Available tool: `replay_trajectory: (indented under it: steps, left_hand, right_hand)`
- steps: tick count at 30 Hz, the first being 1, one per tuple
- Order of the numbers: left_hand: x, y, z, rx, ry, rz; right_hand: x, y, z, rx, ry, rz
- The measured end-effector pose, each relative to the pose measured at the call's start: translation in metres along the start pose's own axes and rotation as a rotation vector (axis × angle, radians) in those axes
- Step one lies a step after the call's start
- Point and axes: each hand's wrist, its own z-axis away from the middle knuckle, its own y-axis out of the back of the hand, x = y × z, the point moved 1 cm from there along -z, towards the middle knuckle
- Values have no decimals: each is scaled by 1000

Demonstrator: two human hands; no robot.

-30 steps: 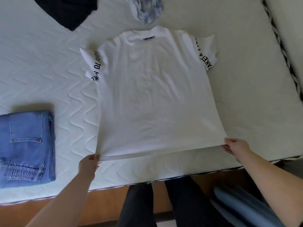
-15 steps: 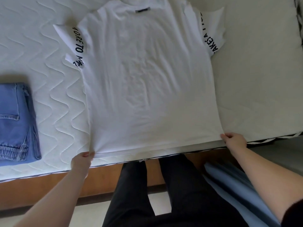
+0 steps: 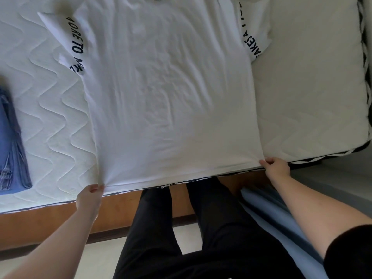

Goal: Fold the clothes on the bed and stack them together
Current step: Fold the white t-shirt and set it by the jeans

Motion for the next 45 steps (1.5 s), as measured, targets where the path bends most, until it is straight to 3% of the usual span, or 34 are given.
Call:
replay_trajectory:
  steps: [6, 10, 15, 20, 25, 39, 45]
  left_hand:
    - [4, -3, 0, 12, -27, -47]
    - [30, -2, 2, 162, -70, -98]
    - [83, -12, 5, 303, -403, -202]
    - [152, -29, -1, 248, -754, -326]
    - [220, -39, -26, 210, -953, -430]
    - [345, -17, -133, 265, -1014, -531]
    - [343, -34, -160, 302, -955, -498]
  right_hand:
    - [-5, -3, 4, 26, -5, 18]
    - [-27, -4, 15, 178, 48, 39]
    - [-89, -14, 30, 300, 339, -36]
    - [-176, -40, 46, 281, 609, -14]
    - [-259, -68, 59, 247, 814, 28]
    - [-434, -121, 49, 141, 1152, 279]
    - [-517, -137, 49, 167, 1270, 315]
